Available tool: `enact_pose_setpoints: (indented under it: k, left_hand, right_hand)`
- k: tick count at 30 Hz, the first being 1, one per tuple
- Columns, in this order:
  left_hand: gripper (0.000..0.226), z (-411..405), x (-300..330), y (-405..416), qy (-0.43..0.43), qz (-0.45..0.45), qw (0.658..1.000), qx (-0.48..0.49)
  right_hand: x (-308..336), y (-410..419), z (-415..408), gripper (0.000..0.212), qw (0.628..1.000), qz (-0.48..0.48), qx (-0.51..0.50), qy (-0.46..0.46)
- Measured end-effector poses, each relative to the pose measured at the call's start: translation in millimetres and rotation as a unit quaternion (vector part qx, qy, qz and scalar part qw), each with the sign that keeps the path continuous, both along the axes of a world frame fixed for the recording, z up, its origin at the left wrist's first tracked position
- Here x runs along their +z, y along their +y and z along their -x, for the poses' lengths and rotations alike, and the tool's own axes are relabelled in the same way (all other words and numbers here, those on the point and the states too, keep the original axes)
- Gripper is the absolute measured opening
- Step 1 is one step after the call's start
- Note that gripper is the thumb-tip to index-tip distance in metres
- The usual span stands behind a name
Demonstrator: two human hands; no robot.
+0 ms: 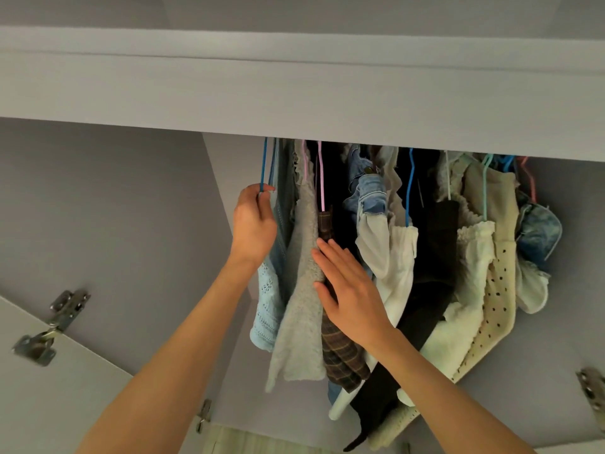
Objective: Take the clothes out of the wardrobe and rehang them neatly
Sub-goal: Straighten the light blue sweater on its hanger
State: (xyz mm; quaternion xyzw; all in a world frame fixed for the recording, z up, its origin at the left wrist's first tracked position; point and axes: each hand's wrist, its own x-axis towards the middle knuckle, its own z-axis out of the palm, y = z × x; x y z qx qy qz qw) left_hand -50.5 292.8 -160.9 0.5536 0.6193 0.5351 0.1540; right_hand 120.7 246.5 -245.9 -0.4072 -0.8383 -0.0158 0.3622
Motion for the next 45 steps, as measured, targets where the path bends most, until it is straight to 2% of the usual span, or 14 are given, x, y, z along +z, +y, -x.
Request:
enact_pose_setpoints:
  k: [5,10,13,15,16,19,21,24,26,30,33,37,40,45]
  left_hand:
    - [0.022,12.7,-10.2,-32.7,0.020,0.012,1.000,0.002]
    - [0.020,36.1,-19.3,-69.6,0.001,0.025,0.997,0.067]
    - [0.019,48.6,-17.3,-100.7,-0.002,0.019,0.994,0.108]
    - [0.018,55.0,-19.4,-126.7,0.002,0.018,0.992,0.125]
    - [0.018,57.4,-23.0,-140.6,0.009,0.018,0.991,0.132]
    - [0.017,64.8,-37.0,-186.6,0.023,0.032,0.987,0.155]
    - [0.017,69.3,-47.5,-216.0,0.027,0.049,0.984,0.168]
    - [0.017,75.7,-59.5,-255.9,0.016,0.088,0.976,0.198]
    - [0.017,79.1,-65.3,-277.8,0.009,0.102,0.974,0.203]
    - [0.043,80.0,-70.5,-319.9,0.041,0.138,0.983,0.114]
    - [0.033,86.3,-78.1,-357.4,0.055,0.172,0.979,0.093]
    - [0.022,106.8,-86.6,-415.8,0.058,0.196,0.966,0.160]
    - [0.025,116.6,-86.8,-453.0,0.071,0.220,0.946,0.227]
    - [0.030,119.6,-86.1,-517.0,0.088,0.241,0.919,0.300]
  right_hand:
    - [9.6,0.0,11.2,0.040,1.000,0.012,-0.014,0.022]
    - [42.1,0.1,31.5,0.028,0.998,-0.040,-0.028,0.026]
    - [61.2,-1.2,57.9,0.029,0.998,-0.045,0.015,0.042]
    - [73.4,-8.0,84.0,0.034,0.994,0.013,0.085,0.068]
    - [79.6,-14.8,98.8,0.035,0.985,0.084,0.119,0.091]
    - [94.4,-37.0,148.0,0.042,0.906,0.345,0.175,0.173]
    - [98.7,-53.7,176.2,0.046,0.842,0.456,0.191,0.216]
    - [94.3,-85.1,202.9,0.019,0.726,0.594,0.208,0.277]
    - [88.1,-105.7,210.7,0.009,0.689,0.641,0.191,0.280]
    - [72.0,-134.8,219.2,0.016,0.693,0.667,0.167,0.218]
    - [59.3,-159.3,218.8,0.012,0.722,0.665,0.166,0.098]
    - [45.5,-196.8,213.4,0.011,0.751,0.639,0.164,0.008]
    - [38.2,-225.2,209.4,0.018,0.785,0.595,0.172,-0.033]
    - [25.6,-276.2,198.3,0.025,0.882,0.433,0.184,-0.040]
